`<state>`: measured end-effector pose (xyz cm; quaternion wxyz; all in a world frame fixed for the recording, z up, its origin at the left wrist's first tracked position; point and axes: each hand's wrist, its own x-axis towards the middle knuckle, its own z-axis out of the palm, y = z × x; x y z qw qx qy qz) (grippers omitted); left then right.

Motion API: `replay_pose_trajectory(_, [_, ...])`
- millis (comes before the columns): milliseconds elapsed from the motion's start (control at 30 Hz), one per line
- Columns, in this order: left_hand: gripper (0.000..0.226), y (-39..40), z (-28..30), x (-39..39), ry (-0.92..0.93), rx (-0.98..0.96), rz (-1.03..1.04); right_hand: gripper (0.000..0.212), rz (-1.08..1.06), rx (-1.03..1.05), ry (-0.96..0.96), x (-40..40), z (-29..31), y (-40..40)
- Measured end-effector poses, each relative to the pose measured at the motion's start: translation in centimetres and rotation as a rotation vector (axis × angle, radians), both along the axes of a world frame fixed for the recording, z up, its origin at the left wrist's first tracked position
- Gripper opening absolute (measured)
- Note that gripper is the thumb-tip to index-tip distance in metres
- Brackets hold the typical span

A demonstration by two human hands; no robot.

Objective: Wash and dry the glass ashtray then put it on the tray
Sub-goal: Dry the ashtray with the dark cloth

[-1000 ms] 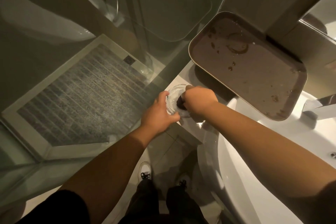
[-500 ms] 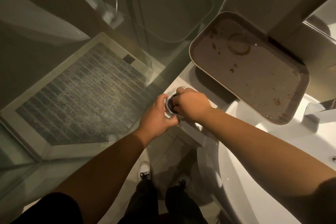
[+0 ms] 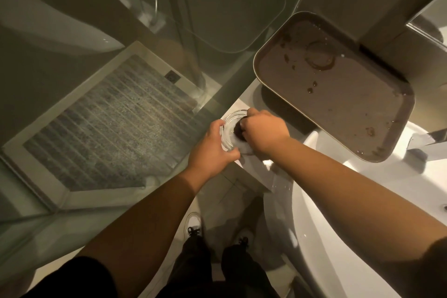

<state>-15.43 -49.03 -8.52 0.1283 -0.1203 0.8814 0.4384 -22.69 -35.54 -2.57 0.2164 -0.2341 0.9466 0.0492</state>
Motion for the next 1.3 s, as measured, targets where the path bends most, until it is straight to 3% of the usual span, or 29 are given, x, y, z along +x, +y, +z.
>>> replay_pose_trajectory(367, [0.075, -1.0, -0.5, -0.1, 0.034, -0.018, -0.099, 0.022, 0.21, -0.106, -0.006, 0.6, -0.3, 0.6])
replay_pose_trajectory(700, [0.072, -0.5, -0.2, -0.1, 0.032, -0.001, -0.066, 0.024, 0.005, -0.204, 0.016, -0.3, -0.7, -1.4])
replay_pose_trajectory(967, [0.072, 0.0, -0.1, -0.2, 0.029, -0.043, -0.005, 0.015, -0.033, -0.034, 0.044, -0.4, 0.8, -1.3])
replay_pose_trajectory(1200, [0.077, -0.2, 0.0, -0.2, 0.023, -0.101, -0.038, 0.046, 0.122, 0.13, -0.089, 0.1, 1.1, 0.5])
replay_pose_trajectory(1300, [0.077, -0.4, -0.3, -0.2, 0.014, -0.139, -0.063, 0.036, 0.184, 0.07, -0.073, 0.2, -0.2, 0.8])
